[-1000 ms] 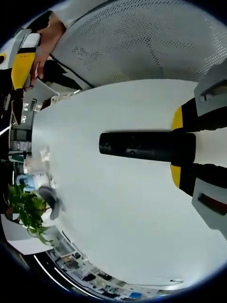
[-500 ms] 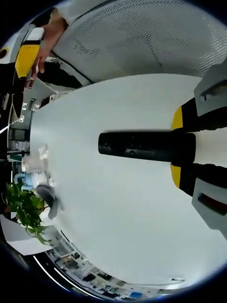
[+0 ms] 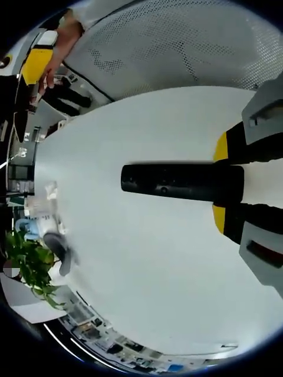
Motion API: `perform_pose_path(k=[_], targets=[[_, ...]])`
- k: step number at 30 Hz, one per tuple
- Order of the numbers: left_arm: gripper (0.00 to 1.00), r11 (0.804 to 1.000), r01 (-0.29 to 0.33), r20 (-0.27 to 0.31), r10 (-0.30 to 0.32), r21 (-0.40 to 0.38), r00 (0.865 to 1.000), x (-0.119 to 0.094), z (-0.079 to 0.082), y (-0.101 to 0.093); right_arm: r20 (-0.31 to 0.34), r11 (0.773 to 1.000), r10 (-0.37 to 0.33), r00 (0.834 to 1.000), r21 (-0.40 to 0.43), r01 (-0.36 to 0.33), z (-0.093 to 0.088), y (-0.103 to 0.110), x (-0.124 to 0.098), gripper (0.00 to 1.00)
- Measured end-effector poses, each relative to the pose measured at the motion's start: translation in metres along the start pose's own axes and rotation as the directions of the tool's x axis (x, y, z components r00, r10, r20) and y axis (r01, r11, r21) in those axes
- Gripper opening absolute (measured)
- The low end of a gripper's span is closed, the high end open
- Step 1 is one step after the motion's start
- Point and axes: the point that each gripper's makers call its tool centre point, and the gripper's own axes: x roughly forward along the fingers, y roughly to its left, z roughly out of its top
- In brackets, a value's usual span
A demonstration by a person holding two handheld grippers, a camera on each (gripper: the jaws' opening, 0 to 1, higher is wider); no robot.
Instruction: Press the specified remote control buttons in sequence, fully releasing each button before pressing the next.
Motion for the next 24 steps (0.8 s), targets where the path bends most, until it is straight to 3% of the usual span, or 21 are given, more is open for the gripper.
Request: perform_pose_path(k=[24], targets=[[0.24, 1.0, 0.004, -0.026, -0.004, 0.002, 1.0, 0.001, 0.003, 0.028, -0.01, 1.0, 0.002, 1.0, -0.01, -0.002, -0.002, 0.001, 0.001, 0.65]])
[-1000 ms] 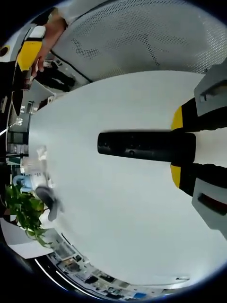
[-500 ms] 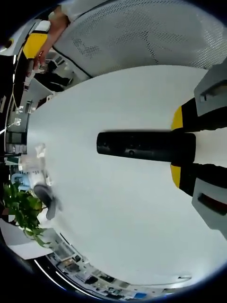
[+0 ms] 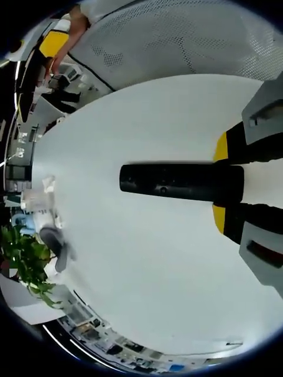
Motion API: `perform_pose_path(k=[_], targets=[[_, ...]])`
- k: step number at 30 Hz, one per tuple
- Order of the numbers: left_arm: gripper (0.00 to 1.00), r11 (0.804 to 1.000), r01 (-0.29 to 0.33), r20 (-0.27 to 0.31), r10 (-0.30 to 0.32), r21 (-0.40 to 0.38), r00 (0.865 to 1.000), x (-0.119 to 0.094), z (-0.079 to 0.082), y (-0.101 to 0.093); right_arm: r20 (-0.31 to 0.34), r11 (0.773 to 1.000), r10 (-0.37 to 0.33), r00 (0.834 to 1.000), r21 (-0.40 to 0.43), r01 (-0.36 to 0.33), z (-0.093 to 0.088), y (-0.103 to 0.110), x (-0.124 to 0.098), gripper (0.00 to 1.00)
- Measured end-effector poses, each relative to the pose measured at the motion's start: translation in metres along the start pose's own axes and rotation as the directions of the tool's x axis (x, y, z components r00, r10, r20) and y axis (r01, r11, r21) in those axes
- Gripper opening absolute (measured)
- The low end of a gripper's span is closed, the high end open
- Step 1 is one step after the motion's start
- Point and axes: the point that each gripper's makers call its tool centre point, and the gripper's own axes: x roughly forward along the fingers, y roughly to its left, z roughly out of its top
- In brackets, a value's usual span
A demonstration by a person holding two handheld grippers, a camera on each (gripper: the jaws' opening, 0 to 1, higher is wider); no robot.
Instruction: Press the specified remote control buttons in sequence, fully releasing each button before pressing the next.
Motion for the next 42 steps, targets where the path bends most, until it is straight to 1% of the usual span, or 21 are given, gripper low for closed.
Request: perform_pose_path(k=[5, 15, 42], targets=[[0.24, 1.0, -0.011, -0.002, 0.011, -0.02, 1.0, 0.001, 0.0, 0.006, 0.0, 1.0, -0.002, 1.0, 0.001, 0.002, 0.0, -0.001, 0.0, 0.65], [0.24, 1.0, -0.011, -0.022, 0.01, -0.025, 1.0, 0.002, 0.001, 0.015, -0.001, 1.0, -0.002, 1.0, -0.002, 0.002, -0.001, 0.0, 0.0, 0.65], [0.24, 1.0, 0.006, -0.048, -0.006, -0.012, 0.999, 0.003, 0.003, 0.043, -0.001, 1.0, -0.011, 1.0, 0.0, 0.011, -0.001, -0.002, 0.0, 0.64]])
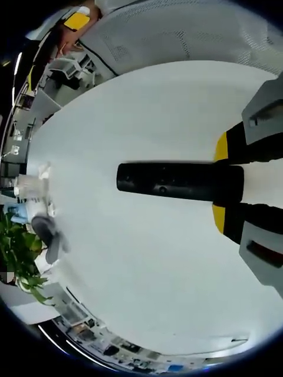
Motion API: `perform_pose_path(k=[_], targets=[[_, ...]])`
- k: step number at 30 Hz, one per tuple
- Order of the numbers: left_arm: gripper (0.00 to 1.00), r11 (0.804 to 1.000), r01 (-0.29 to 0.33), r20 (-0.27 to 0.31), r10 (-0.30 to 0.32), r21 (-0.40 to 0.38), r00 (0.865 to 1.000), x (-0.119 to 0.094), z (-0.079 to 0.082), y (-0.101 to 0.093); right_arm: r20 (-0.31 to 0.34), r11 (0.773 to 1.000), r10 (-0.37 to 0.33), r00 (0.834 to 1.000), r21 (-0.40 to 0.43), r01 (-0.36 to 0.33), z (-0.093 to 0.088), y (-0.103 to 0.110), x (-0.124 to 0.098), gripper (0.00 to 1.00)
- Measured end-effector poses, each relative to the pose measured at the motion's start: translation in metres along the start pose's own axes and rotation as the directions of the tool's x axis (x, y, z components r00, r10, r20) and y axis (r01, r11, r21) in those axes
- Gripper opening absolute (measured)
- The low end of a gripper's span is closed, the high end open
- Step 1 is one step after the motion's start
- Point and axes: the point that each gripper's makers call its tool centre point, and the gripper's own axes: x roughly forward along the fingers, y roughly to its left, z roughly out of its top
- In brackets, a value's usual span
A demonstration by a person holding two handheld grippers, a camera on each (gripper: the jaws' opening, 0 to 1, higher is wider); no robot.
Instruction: Press the specified remote control buttons in sequence, fully releasing each button before pressing the next.
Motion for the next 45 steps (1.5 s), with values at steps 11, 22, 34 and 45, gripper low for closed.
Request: perform_pose_path(k=[11, 22, 34, 45], targets=[[0.24, 1.0, 0.004, 0.004, -0.004, 0.011, 1.0, 0.0, 0.0, 0.007, -0.002, 1.0, 0.0, 1.0, 0.001, 0.0, 0.0, 0.0, 0.0, 0.64], [0.24, 1.0, 0.01, -0.012, -0.01, 0.018, 1.0, 0.001, 0.001, 0.02, -0.009, 1.0, 0.001, 1.0, -0.003, -0.001, -0.001, 0.0, 0.0, 0.64], [0.24, 1.0, 0.013, -0.035, -0.012, 0.027, 0.999, 0.001, 0.002, 0.035, -0.015, 1.0, -0.004, 1.0, -0.005, 0.004, -0.002, -0.001, 0.001, 0.63], [0.24, 0.999, 0.017, -0.066, -0.015, 0.03, 0.998, 0.002, 0.003, 0.049, -0.026, 1.0, 0.003, 1.0, -0.014, -0.003, -0.004, 0.001, 0.002, 0.63]])
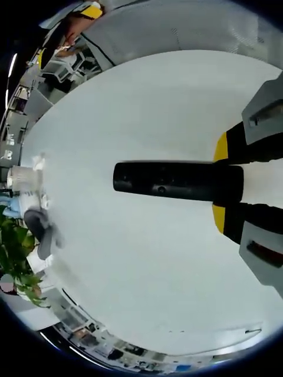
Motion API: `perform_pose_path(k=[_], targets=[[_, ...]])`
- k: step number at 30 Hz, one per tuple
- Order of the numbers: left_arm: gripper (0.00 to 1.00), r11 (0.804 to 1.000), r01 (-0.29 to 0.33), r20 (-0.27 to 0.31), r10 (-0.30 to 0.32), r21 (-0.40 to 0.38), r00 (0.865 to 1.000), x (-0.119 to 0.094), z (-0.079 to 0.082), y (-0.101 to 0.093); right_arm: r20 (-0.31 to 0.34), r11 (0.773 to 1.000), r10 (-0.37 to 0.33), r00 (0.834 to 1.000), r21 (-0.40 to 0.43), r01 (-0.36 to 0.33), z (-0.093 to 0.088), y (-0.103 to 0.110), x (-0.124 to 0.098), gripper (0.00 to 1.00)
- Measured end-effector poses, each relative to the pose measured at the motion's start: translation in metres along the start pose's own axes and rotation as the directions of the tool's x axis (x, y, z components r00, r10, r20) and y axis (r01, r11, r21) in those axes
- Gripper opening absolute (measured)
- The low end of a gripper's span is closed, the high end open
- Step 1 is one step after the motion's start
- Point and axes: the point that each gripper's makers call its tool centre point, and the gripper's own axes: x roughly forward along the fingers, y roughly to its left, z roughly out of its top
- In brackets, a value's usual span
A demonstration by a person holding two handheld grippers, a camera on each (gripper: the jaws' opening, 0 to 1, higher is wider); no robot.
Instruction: Press the specified remote control buttons in sequence, fully releasing each button before pressing the next.
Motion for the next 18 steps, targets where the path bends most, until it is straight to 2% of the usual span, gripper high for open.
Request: perform_pose_path(k=[18], targets=[[0.24, 1.0, 0.002, -0.029, -0.002, 0.014, 1.0, -0.001, 0.001, 0.024, -0.01, 1.0, -0.006, 1.0, 0.005, 0.006, -0.001, -0.002, 0.0, 0.62]])
